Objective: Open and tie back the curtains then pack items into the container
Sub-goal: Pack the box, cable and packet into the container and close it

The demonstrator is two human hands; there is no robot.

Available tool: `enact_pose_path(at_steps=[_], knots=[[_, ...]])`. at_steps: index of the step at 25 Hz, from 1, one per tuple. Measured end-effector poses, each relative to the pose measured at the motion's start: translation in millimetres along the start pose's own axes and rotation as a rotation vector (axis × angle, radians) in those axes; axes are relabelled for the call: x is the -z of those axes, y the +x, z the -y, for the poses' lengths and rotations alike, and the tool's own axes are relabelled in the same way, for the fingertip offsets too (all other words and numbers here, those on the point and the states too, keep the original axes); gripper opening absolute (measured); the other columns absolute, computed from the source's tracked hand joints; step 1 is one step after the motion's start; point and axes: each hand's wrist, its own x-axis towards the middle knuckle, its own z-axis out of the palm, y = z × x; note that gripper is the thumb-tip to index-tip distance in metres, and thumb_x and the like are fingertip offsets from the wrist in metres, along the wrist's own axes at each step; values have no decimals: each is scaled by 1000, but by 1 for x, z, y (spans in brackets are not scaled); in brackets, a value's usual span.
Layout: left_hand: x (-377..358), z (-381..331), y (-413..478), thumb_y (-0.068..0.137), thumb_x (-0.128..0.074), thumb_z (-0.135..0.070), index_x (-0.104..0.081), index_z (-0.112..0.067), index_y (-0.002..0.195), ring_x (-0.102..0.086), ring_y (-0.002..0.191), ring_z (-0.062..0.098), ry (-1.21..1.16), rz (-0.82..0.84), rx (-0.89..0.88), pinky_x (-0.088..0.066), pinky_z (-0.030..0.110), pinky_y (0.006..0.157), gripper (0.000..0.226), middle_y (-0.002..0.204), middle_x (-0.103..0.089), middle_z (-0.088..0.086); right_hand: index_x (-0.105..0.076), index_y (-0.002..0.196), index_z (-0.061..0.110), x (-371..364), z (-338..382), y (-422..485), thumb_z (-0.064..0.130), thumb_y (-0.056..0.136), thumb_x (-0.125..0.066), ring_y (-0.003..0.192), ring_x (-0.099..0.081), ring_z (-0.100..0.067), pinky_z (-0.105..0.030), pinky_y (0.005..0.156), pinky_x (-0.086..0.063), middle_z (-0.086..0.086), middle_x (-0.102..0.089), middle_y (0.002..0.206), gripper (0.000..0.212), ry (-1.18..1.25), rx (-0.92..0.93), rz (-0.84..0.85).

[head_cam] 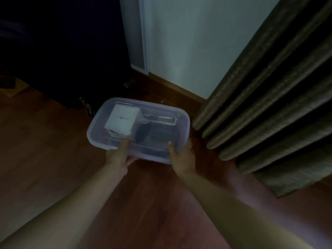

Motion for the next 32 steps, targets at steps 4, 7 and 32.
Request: enact_pose_path(at_steps=[4, 7, 32], knots=[[-11, -2, 14, 87, -63, -13, -56, 0, 118, -63, 78, 22, 35, -17, -49, -54, 33, 53, 34, 108, -64, 17, -2, 150, 11, -8, -6, -15, 49, 92, -46, 145, 9, -18, -33, 117, -2, -6, 9, 159, 83, -551, 553, 19], [-18, -6, 23, 89, -61, -15, -56, -1, 119, -63, 78, 20, 89, 9, -57, -53, 29, 50, 33, 102, -64, 14, -25, 147, 8, -13, -10, 2, 34, 92, -55, 144, -13, -27, -45, 116, -15, -13, -16, 157, 68, -764, 780, 57], [-58, -48, 15, 99, -34, -35, -48, 0, 126, -55, 105, 35, 986, -1, -395, -37, 30, 80, 46, 121, -57, 19, 2, 149, 5, 51, 64, 40, 39, 102, -22, 147, 4, -22, -33, 118, 1, -12, 5, 159, 63, -1026, 539, 289]])
